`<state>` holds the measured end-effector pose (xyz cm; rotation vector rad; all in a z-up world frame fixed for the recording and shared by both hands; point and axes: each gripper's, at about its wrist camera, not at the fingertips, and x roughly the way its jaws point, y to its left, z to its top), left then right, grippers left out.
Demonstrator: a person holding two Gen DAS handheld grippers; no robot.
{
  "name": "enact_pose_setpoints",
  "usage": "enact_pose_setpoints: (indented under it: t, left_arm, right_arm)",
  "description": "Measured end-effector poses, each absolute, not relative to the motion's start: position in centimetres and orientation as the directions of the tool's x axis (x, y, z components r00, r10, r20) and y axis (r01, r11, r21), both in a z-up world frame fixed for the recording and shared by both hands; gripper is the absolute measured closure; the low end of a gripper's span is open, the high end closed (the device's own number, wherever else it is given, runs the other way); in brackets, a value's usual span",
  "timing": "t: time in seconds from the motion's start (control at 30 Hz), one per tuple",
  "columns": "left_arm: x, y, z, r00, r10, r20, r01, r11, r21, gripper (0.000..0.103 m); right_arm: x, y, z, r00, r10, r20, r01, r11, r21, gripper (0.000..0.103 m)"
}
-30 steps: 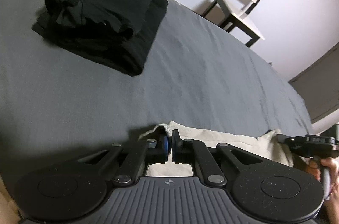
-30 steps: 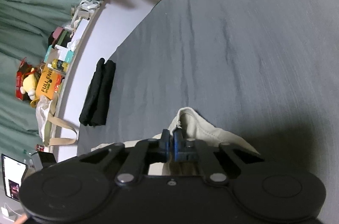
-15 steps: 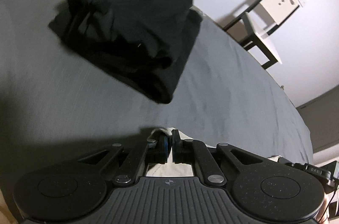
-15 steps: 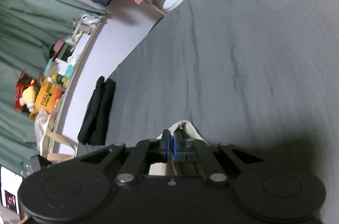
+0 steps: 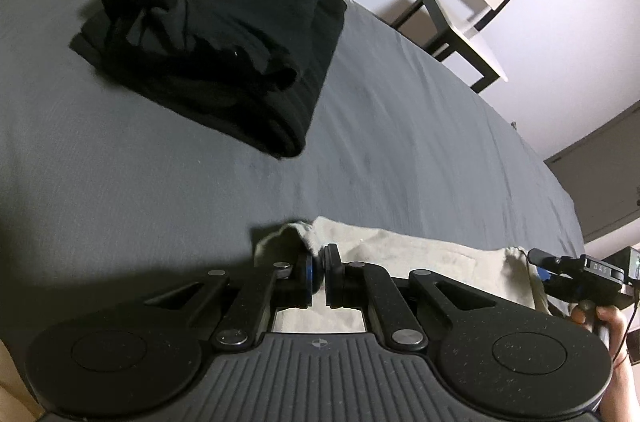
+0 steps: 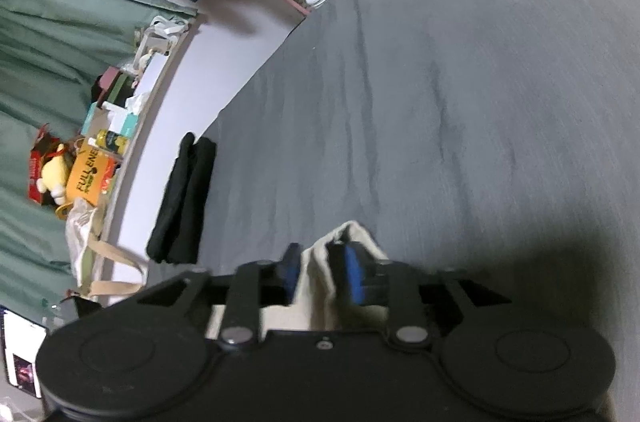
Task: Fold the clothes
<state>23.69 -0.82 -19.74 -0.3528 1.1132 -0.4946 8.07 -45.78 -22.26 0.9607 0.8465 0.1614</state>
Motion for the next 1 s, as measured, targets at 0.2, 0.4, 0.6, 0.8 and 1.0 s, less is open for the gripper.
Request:
enact_pose_setpoints:
  t: [0.2, 0.4, 0.6, 0.8, 1.0]
  left_arm:
    - [23.4, -0.5, -19.2, 0.355, -0.538, -0.764, 0.209, 0.843, -0.497, 0.100]
    - [23.2, -0.8, -18.5, 0.355, -0.546, -0.758, 0.260, 0.837, -0.481, 0.100]
    - [23.4, -0.5, -17.5, 0.473, -0.487, -0.734, 0.233, 0.873, -0.429, 0.101]
    - [24.4, -0.1, -17.4, 0.500, -0.474, -0.725, 0.171, 0.875, -0.454, 0.101]
    - [25.7, -0.2, -19.1, 0.527, -0.427, -0.735, 0.047, 0.878, -0.477, 0.101]
  right_arm:
    - [8.1, -45.0, -21.7, 0.665, 0.449, -0.597, 0.199, 0.664, 0.721, 0.085]
    - [8.1, -44.5, -21.8, 0.649, 0.449, -0.614, 0.194, 0.682, 0.705, 0.096]
    - [7.9, -44.4, -21.4, 0.674, 0.423, -0.605, 0.186, 0.695, 0.694, 0.099]
    - [7.9, -45.1, -21.6, 0.704, 0.440, -0.557, 0.190, 0.640, 0.745, 0.099]
    - [8.4, -45.9, -21.8, 0.735, 0.440, -0.516, 0.197, 0.590, 0.783, 0.099]
